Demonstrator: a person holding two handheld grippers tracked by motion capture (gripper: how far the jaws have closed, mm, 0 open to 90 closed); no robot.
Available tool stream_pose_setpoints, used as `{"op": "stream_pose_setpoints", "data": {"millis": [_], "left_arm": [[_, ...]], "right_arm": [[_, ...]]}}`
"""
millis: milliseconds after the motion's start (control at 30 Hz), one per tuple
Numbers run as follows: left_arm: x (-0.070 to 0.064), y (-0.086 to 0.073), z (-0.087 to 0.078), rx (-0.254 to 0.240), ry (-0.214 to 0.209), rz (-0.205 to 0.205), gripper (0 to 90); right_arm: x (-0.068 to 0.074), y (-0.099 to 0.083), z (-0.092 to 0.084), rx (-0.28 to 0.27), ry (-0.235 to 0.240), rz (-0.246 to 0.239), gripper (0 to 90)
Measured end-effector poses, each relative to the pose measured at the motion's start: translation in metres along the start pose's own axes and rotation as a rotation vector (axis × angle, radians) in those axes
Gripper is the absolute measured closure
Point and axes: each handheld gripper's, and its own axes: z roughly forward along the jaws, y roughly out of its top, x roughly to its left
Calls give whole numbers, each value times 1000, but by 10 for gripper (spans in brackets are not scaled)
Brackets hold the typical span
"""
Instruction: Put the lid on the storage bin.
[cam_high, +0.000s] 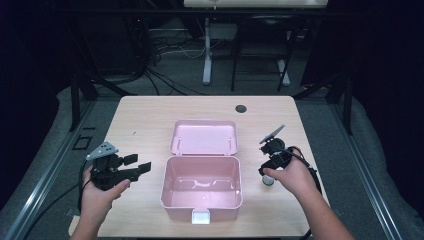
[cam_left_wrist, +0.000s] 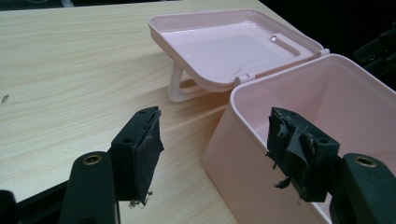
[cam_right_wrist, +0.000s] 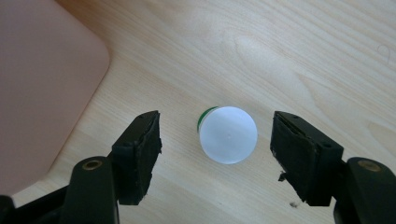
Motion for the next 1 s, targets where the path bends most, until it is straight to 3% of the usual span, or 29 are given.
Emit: {"op": "stream_pose_setpoints", "data": {"millis": [500,733,1000], "left_arm": [[1,-2,3,9,3,-7,346],[1,-3,4,13,6,-10,346],[2,-3,6,15,5,-9,346]], "right_arm": [[0,1,6,55,18,-2,327],[-4,2,13,107,14,-7,327],[-10,4,22,141,29,19,369]]}}
